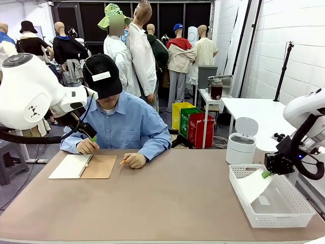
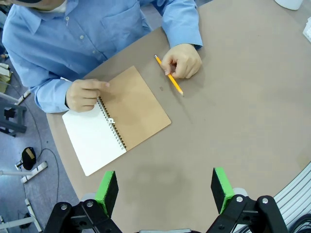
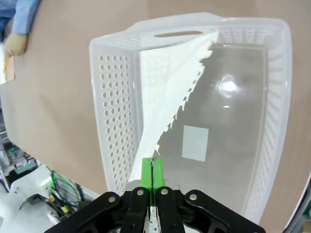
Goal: Sort the paper based on its condition.
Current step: If a person hands you a paper, place it in the Organizing basket , and if it's crumpled, put it in the Trash can.
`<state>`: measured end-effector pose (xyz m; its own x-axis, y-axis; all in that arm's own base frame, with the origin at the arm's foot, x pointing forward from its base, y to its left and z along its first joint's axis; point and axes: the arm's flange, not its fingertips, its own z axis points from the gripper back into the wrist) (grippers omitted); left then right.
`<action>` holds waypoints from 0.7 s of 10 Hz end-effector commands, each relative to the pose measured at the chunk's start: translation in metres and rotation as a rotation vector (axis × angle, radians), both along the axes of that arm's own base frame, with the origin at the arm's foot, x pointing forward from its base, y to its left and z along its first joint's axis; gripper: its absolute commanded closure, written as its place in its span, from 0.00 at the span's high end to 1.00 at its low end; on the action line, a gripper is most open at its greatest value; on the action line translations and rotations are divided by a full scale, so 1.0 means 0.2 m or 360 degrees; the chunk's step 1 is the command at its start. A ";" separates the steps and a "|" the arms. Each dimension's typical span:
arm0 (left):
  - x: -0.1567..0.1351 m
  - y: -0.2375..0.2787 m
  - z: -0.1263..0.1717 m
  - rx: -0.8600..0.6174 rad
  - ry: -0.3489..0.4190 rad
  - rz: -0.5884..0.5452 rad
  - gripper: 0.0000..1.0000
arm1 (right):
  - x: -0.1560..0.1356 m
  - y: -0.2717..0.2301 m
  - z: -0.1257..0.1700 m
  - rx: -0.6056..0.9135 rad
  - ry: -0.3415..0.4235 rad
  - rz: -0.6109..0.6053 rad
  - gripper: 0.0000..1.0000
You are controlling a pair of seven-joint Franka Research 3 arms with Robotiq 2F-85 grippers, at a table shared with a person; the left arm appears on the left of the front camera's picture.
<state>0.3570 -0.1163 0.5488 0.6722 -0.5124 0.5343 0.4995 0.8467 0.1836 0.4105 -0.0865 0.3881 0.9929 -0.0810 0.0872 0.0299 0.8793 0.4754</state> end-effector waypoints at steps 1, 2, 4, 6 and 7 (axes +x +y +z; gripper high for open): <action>0.00 0.00 0.00 -0.0005 0.0001 0.0000 1.00 | 0.01 0.01 0.04 -0.0055 0.0092 -0.0059 0.20; 0.00 0.00 0.00 -0.0005 0.0001 0.0000 1.00 | 0.01 0.01 0.05 -0.0081 0.0116 -0.0087 0.39; 0.00 0.00 0.00 -0.0005 0.0001 0.0000 1.00 | 0.00 0.01 0.08 -0.0114 0.0134 -0.0122 0.79; 0.00 0.00 0.00 -0.0005 0.0001 0.0000 1.00 | 0.00 0.00 0.11 -0.0163 0.0146 -0.0147 1.00; 0.00 0.00 0.00 -0.0005 0.0001 0.0000 1.00 | 0.00 0.01 0.12 -0.0182 0.0149 -0.0161 1.00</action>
